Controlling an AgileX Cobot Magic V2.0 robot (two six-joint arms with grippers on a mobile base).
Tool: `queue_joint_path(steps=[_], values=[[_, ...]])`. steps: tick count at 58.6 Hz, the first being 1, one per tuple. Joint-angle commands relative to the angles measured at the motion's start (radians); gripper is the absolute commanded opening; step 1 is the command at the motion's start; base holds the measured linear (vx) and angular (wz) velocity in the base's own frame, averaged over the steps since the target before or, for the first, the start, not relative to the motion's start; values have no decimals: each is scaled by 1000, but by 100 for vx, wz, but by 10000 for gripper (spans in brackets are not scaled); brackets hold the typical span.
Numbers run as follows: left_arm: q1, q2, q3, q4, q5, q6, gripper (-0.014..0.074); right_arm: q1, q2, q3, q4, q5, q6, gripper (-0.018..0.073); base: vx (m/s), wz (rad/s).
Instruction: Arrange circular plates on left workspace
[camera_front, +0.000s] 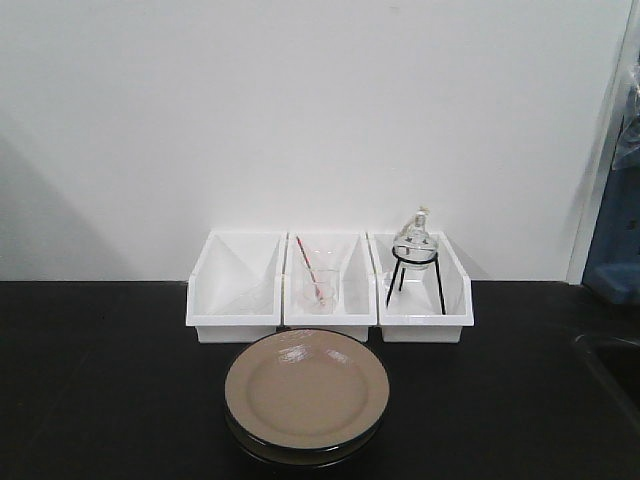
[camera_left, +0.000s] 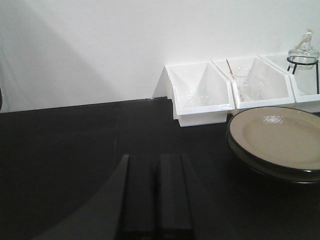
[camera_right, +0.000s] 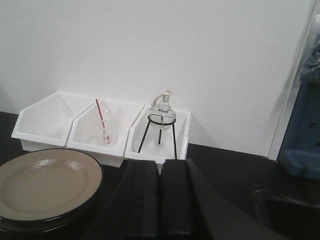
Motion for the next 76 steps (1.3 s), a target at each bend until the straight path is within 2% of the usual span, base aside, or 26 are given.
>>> queue_joint_path(steps=[1,3,7,12,18,22,24,26,29,34,42,76], values=[[-2,-28,8,76,-97,-4,0,-2,0,-29,-7,-76,-3,0,0,0],[-2,-49,27,131,-110,-17,0,-2,0,-29,-7,-76,-3,0,0,0],[-2,-103,88,193,-126,-90,0,-2,0,-29,-7,-76,-3,0,0,0],[-3,-183,198,247,-190,-244,0,-2,0,-29,-7,-76,-3,0,0,0],[-20,-277,349,314,-357,-421,0,-2,0,-29,-7,-76,-3,0,0,0],[-36,-352,457,395,-458,-546,0,-2,0,-29,-7,-76,-3,0,0,0],[-41,-376,489,444,-494,-582,0,-2,0,-29,-7,-76,-3,0,0,0],[-44,-404,520,484,-517,-622,0,-2,0,-29,-7,-76,-3,0,0,0],[-45,-402,515,538,-472,-653,0,-2,0,-29,-7,-75,-3,0,0,0],[-53,-399,515,574,-461,-657,0,-2,0,-29,-7,-79,-3,0,0,0],[-61,-399,515,545,-451,-657,0,-2,2,-29,-7,-79,-3,0,0,0],[-61,-398,515,546,-454,-657,0,-2,2,-29,-7,-79,-3,0,0,0]])
